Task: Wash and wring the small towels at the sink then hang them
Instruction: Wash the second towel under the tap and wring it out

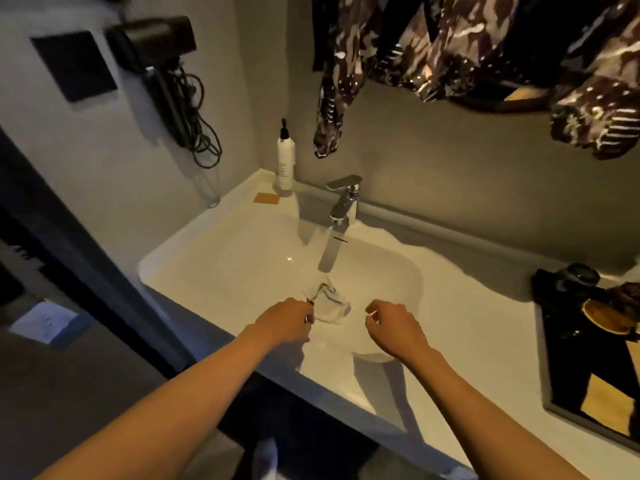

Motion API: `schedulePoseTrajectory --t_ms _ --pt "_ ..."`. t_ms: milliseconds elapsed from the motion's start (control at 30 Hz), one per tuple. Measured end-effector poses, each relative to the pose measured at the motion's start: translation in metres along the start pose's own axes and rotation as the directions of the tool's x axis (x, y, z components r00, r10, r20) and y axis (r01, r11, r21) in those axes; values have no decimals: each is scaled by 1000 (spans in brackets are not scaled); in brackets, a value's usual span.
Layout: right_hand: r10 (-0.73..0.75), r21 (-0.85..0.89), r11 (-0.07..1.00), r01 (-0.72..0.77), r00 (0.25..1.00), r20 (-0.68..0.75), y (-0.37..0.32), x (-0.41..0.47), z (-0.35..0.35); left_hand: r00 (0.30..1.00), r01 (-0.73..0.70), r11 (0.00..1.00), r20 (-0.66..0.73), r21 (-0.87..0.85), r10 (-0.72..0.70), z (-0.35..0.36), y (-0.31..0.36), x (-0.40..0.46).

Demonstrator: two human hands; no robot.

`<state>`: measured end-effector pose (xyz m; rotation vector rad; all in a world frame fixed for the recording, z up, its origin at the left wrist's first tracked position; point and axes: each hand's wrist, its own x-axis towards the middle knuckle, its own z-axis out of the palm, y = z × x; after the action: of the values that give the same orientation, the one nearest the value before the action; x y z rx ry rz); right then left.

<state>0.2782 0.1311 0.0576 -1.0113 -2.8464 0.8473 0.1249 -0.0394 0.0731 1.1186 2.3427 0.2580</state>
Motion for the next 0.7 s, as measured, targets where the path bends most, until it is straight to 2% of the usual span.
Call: schedulePoseTrajectory --t_ms 167,233,333,433,500,567,633,700 --pt "144 33 989 -145 989 33 -20 102 76 993 122 971 25 -208 -120 9 -73 82" --pt "231 54 971 -233 972 51 -22 141 105 990 137 953 72 -271 -122 19 -92 111" --pt "326 79 940 -331 943 64 -17 174 135 990 108 958 121 -267 -78 24 -106 134" --pt "344 -49 939 -341 937 61 -15 191 146 986 75 966 163 -249 -34 17 -119 151" --pt "307 -100 947 -305 952 -1 -21 193 142 981 103 944 189 -313 -45 10 -127 157" --pt "274 57 961 -270 959 -73 -34 188 123 972 175 872 220 -457 -80 0 -128 158" --pt "311 339 903 -264 946 -90 -52 182 91 956 263 758 266 -597 -122 -12 -122 158" --pt "295 482 848 -221 952 -83 -69 175 53 931 351 645 327 -679 -163 -24 -111 155"
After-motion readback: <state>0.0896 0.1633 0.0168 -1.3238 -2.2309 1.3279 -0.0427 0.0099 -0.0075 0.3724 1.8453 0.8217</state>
